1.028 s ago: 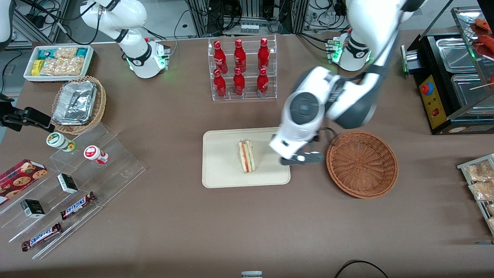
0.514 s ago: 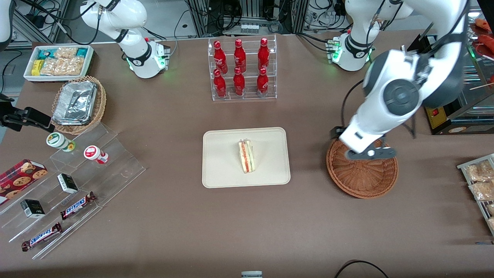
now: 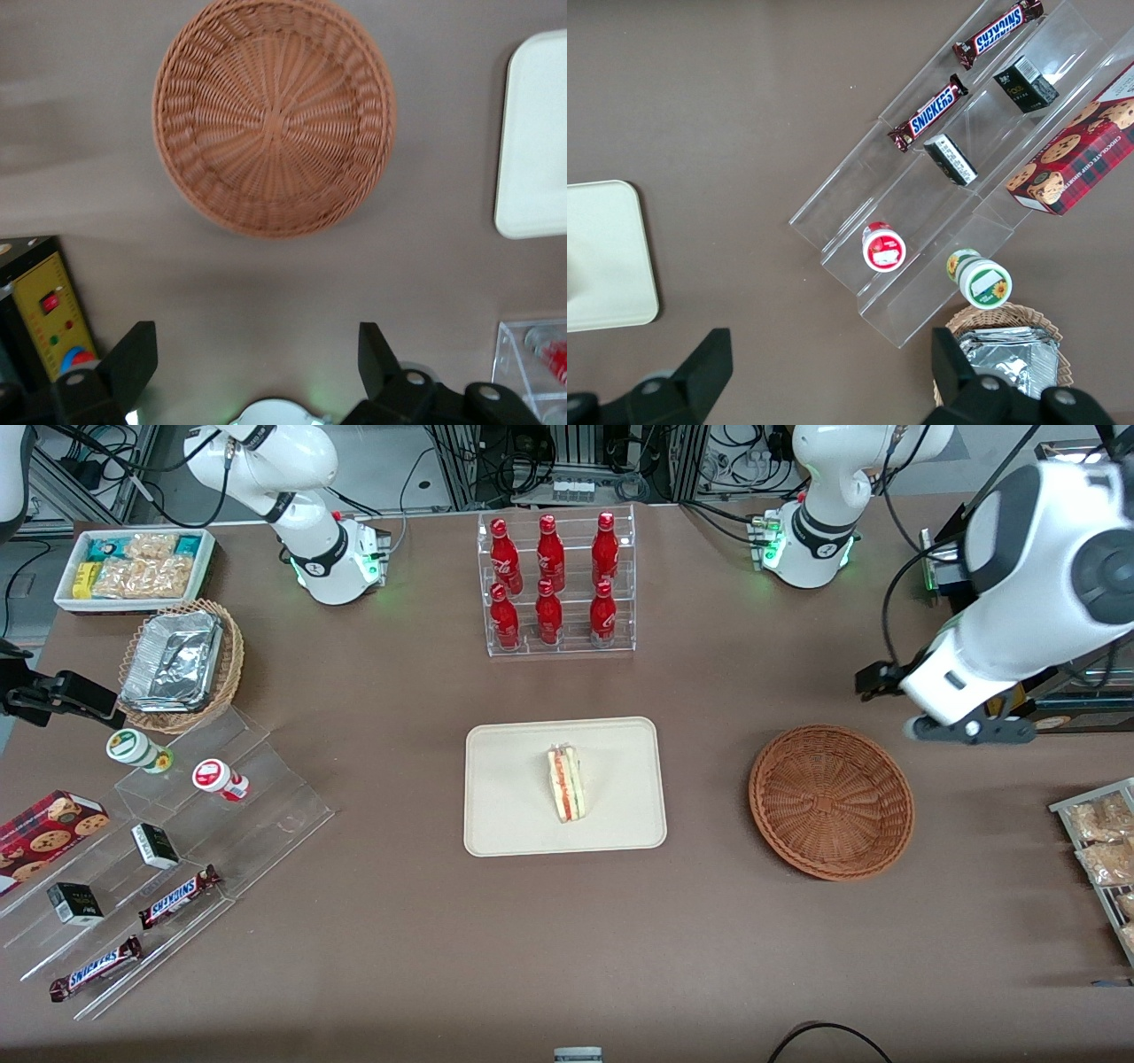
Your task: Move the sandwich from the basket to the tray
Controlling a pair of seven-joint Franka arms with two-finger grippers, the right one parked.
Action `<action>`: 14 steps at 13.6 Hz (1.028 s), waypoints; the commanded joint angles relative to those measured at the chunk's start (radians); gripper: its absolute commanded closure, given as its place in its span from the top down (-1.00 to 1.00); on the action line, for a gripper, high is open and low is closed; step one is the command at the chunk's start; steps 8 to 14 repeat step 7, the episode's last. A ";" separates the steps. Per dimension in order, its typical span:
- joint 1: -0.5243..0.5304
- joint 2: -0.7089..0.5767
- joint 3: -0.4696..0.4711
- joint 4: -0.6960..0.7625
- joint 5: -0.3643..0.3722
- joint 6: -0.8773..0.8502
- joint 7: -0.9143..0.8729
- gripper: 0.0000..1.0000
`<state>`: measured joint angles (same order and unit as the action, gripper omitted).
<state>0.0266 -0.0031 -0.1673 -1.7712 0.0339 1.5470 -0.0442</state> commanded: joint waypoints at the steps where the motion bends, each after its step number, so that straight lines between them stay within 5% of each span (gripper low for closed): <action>1: 0.009 -0.034 0.052 0.062 -0.015 -0.105 0.102 1.00; 14: 0.030 -0.069 0.080 0.104 -0.012 -0.157 0.116 1.00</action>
